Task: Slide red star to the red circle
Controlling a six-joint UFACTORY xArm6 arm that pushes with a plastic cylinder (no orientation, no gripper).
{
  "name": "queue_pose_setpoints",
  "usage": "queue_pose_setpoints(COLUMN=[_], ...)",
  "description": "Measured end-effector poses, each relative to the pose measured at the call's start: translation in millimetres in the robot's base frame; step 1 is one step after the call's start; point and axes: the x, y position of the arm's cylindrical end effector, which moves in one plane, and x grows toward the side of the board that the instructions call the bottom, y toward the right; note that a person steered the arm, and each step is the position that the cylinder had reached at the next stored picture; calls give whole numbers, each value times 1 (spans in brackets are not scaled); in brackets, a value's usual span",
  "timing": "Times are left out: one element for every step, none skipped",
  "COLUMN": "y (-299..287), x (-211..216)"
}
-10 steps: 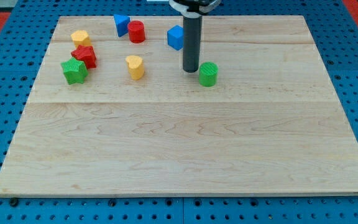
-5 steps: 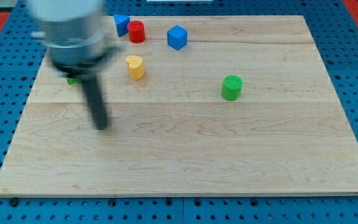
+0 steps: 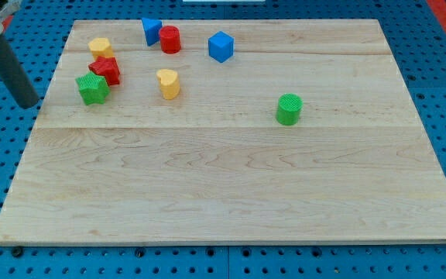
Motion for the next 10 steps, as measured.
queue_pose_setpoints(y=[0, -1, 26, 93, 129, 128, 100, 81, 93, 140], x=[2, -31, -47, -47, -56, -57, -64, -64, -72, -84])
